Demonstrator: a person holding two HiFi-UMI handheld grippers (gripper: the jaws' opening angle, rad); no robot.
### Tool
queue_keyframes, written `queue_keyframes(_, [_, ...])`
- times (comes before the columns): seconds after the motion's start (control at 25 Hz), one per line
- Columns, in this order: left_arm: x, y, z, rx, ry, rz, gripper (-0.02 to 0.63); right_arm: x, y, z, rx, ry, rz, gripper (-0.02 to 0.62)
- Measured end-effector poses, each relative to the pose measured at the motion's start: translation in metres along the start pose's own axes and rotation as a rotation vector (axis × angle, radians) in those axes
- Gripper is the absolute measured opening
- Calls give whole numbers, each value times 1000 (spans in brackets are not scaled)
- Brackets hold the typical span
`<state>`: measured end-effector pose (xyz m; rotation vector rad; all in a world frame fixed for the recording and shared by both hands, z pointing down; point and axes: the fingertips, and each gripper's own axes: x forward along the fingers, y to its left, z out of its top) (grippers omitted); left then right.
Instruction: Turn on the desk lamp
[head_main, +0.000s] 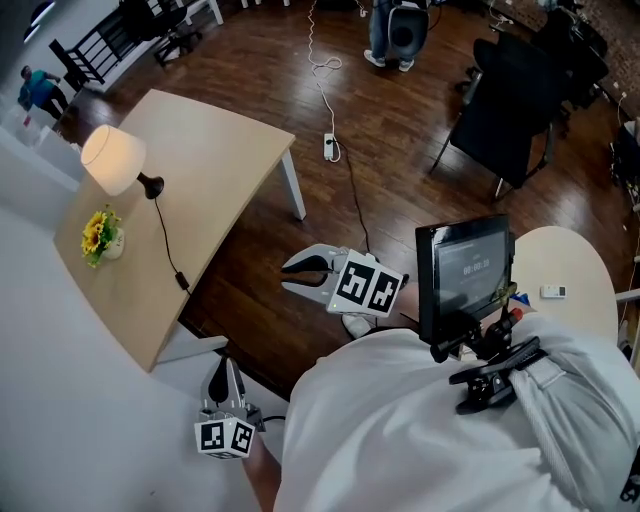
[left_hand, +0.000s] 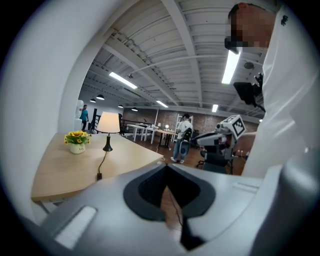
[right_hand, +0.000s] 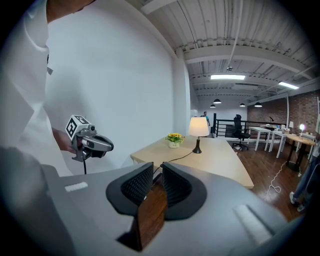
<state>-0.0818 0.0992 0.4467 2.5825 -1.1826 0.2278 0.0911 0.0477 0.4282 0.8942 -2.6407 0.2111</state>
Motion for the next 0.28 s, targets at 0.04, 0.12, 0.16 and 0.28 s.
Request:
queue_keyframes(0.04, [0,0,-1,2,0,-1,18,0,1,-1,0,2,1,58])
queue_keyframes(0.12, [0,-2,0,3,7,4,18,1,2,-2,-2,3,4,58])
queue_keyframes(0.16, [1,-3,2,1,14,9,18,1,2,-2,-3,3,5,58])
queue_keyframes(0.28, [3,-7,7,0,26,18,18,1,2,-3,-10,5,7,58])
